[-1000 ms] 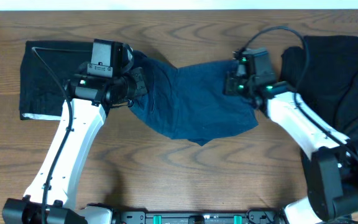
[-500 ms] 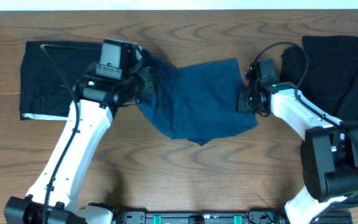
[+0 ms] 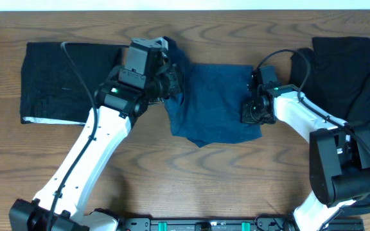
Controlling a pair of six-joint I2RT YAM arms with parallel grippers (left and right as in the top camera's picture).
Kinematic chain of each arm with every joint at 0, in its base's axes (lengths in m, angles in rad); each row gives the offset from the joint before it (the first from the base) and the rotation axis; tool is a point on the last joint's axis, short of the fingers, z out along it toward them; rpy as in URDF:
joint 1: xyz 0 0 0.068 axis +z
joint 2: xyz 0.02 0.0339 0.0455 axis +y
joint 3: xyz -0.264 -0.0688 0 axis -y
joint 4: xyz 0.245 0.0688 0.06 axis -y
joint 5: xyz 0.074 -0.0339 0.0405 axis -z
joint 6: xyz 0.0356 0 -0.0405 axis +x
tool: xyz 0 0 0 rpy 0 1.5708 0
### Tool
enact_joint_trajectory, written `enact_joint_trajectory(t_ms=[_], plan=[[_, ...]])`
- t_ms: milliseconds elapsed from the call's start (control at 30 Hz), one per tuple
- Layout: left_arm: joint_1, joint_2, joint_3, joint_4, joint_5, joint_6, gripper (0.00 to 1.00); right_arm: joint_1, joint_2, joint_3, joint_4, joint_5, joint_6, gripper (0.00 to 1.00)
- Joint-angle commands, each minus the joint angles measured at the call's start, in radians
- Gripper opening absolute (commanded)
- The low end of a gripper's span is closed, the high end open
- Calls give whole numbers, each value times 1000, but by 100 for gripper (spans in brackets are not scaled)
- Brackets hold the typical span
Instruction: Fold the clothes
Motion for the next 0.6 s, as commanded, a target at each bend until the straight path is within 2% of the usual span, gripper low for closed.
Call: enact_joint_trajectory(t_ms=[0,233,567], plan=[[-22,42,29,15,-9,-18,6,42,17,-19,-12,-15,3,1],[-58,111,29,79,8,-111,6,61,17,-46,3,-11,4,1],[-141,121,29,164,-2,-110,6,61,18,-61,14,-11,4,1]])
